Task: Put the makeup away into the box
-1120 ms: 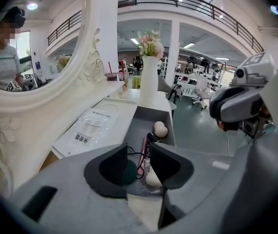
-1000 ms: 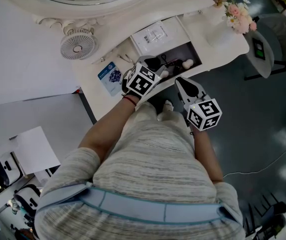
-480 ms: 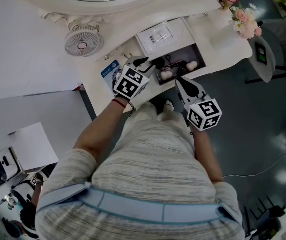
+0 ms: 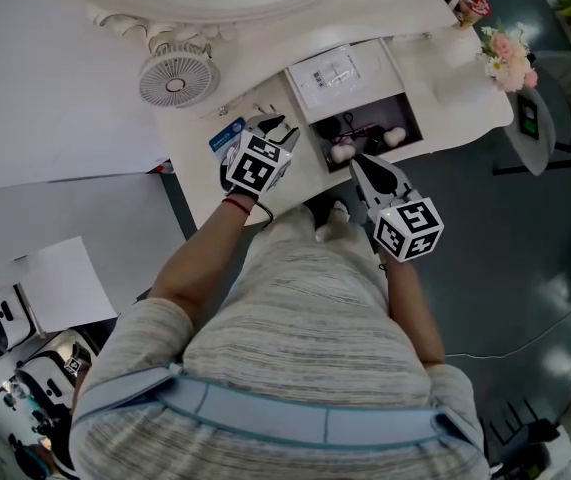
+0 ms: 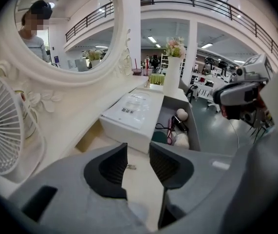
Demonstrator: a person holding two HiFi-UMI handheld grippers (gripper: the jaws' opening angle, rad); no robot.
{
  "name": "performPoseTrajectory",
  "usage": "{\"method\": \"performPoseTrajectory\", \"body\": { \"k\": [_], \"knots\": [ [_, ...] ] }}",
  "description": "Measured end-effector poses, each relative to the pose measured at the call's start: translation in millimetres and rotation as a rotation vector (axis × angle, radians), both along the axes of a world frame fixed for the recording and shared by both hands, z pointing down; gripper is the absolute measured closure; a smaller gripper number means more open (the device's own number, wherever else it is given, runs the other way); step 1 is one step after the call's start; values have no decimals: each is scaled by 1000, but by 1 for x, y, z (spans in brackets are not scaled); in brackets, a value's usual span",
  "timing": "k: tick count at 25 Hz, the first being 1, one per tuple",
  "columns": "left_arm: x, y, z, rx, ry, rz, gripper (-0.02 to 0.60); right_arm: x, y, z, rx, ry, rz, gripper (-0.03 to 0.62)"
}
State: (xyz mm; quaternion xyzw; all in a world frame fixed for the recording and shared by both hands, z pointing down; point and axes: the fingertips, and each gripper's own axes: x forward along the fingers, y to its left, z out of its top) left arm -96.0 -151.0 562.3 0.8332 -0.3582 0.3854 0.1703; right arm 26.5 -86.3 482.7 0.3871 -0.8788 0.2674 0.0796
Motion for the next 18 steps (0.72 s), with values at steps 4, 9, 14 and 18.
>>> {"method": "performPoseTrajectory", "body": {
  "k": [4, 9, 14, 18],
  "knots": [
    [-13, -2, 22, -61, -40, -56, 437, -7, 0, 2, -5, 3, -11, 583],
    [-20, -4, 49, -159, -59, -163, 437, -9, 0, 2, -13, 8, -10, 583],
    [-19, -8, 72, -228, -22, -292, 419, -8, 3, 6, -26, 14, -13, 583],
    [-23, -10, 84, -255, -6, -410, 400, -5, 4, 7, -32, 19, -12, 583]
  ]
}}
